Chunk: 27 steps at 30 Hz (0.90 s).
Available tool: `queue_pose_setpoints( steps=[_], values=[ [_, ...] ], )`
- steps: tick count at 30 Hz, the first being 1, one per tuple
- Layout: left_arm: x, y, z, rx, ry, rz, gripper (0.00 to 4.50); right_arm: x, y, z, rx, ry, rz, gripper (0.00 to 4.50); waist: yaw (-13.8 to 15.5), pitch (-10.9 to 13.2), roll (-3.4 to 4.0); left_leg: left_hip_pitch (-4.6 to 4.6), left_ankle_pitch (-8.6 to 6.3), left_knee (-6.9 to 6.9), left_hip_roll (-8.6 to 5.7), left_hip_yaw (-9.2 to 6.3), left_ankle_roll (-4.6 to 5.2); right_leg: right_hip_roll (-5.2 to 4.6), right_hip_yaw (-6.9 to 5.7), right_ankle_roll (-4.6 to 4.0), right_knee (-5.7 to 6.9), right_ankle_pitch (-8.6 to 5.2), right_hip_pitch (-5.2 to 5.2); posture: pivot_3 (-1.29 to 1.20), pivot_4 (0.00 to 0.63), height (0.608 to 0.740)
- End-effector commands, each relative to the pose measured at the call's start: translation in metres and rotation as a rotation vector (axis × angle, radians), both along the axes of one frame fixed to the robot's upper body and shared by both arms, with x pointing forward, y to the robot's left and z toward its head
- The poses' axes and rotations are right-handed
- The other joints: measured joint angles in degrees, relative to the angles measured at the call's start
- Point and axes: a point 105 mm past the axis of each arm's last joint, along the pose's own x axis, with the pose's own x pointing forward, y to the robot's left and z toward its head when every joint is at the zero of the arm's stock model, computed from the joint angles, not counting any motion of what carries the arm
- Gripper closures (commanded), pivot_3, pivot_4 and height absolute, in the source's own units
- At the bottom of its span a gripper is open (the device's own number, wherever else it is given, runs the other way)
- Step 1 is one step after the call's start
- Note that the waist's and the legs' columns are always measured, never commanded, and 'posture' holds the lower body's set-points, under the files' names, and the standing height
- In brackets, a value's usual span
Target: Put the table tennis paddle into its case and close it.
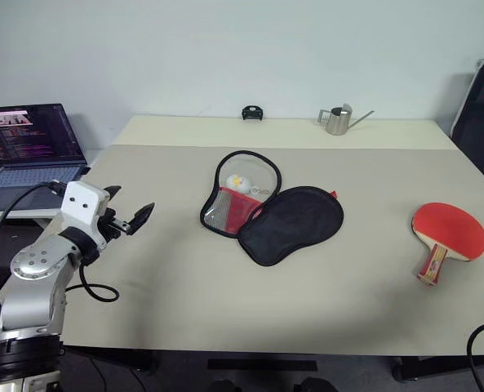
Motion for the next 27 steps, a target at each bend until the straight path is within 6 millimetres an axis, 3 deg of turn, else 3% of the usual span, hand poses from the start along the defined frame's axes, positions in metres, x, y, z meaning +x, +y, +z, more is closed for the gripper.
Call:
queue_pose_setpoints(
  steps=[1, 9, 15, 22, 27],
  values=[
    [0.004, 0.002, 0.006, 0.006, -0.046, 0.021, 0.29, -0.004, -0.005, 0.017, -0.042, -0.015, -0.014, 0.02, 0.0, 0.0, 0.0, -0.01, 0.0, 0.0, 0.0, 0.0, 0.0, 0.0, 0.0, 0.0, 0.0, 0.0, 0.0, 0.0, 0.15, 0.74],
    [0.007, 0.0, 0.003, -0.003, -0.047, 0.013, 0.29, 0.0, -0.003, 0.026, -0.05, -0.042, -0.012, 0.02, 0.0, 0.0, 0.0, -0.02, 0.01, -0.01, 0.0, 0.01, -0.02, 0.0, 0.0, 0.0, -0.01, 0.0, -0.01, 0.0, 0.15, 0.74],
    [0.004, -0.001, 0.014, -0.024, -0.074, -0.006, 0.29, 0.007, 0.009, 0.022, -0.089, -0.026, 0.048, 0.02, 0.0, 0.0, 0.0, -0.01, 0.01, -0.01, 0.0, 0.02, -0.02, -0.01, 0.0, 0.0, -0.01, 0.0, -0.01, 0.0, 0.15, 0.74],
    [0.004, 0.006, 0.021, -0.06, -0.099, -0.001, 0.29, 0.02, 0.049, 0.01, -0.117, 0.023, 0.259, 0.02, -0.4, 0.0, 0.0, -0.02, 0.01, 0.01, 0.01, -0.02, -0.02, -0.01, -0.02, 0.0, 0.0, 0.0, 0.0, 0.0, 0.15, 0.74],
    [0.009, -0.016, 0.025, -0.082, -0.084, -0.111, 0.29, 0.019, 0.093, 0.006, -0.102, 0.027, 0.452, 0.02, -0.3, 0.0, 0.0, -0.04, 0.01, 0.03, 0.01, -0.03, -0.02, -0.01, -0.04, 0.01, 0.02, 0.0, -0.01, 0.0, 0.15, 0.74]
  ],
)
